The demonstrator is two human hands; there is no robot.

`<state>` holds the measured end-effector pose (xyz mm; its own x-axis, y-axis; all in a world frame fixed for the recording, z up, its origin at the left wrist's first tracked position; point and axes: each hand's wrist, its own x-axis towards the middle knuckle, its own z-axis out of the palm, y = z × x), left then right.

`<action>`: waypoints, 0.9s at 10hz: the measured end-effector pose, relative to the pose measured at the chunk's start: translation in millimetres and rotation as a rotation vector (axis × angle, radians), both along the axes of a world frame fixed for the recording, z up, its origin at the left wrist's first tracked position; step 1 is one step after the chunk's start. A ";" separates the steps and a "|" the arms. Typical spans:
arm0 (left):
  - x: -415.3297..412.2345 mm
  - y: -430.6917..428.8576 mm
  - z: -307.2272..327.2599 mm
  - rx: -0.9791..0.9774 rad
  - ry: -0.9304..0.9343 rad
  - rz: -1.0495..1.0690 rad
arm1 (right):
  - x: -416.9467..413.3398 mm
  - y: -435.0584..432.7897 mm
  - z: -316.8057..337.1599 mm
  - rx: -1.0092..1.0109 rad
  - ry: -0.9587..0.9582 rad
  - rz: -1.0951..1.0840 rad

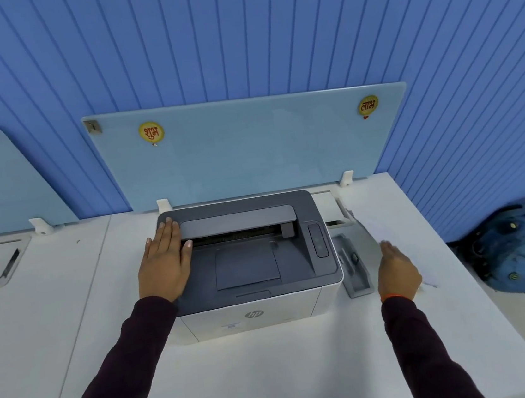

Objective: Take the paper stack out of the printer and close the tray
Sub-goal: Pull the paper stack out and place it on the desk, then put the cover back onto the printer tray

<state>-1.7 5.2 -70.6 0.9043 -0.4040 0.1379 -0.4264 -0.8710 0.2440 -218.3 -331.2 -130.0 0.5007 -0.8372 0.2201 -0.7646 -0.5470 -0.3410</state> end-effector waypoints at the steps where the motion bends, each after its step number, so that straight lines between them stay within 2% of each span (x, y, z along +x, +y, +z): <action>1: -0.6 0.1 1.1 0.005 -0.003 -0.003 | 3.4 7.5 -8.5 0.079 0.040 -0.016; 2: -1.0 0.0 1.6 -0.001 -0.005 -0.004 | 7.9 12.9 -15.3 0.142 0.138 -0.040; 3: -1.3 -0.4 1.5 -0.007 -0.006 -0.003 | 10.5 14.8 -18.7 0.170 0.155 -0.046; 5: -0.7 -0.2 2.5 -0.007 -0.003 -0.007 | 10.6 11.0 -23.2 0.167 0.101 -0.056; 9: -1.8 -0.4 3.3 -0.010 0.005 0.000 | 8.4 9.3 -18.5 0.200 0.116 -0.036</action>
<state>-3.5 4.8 -67.2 0.9048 -0.4030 0.1375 -0.4255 -0.8683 0.2550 -209.9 -321.8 -148.6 0.4821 -0.8761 -0.0097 -0.8228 -0.4489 -0.3486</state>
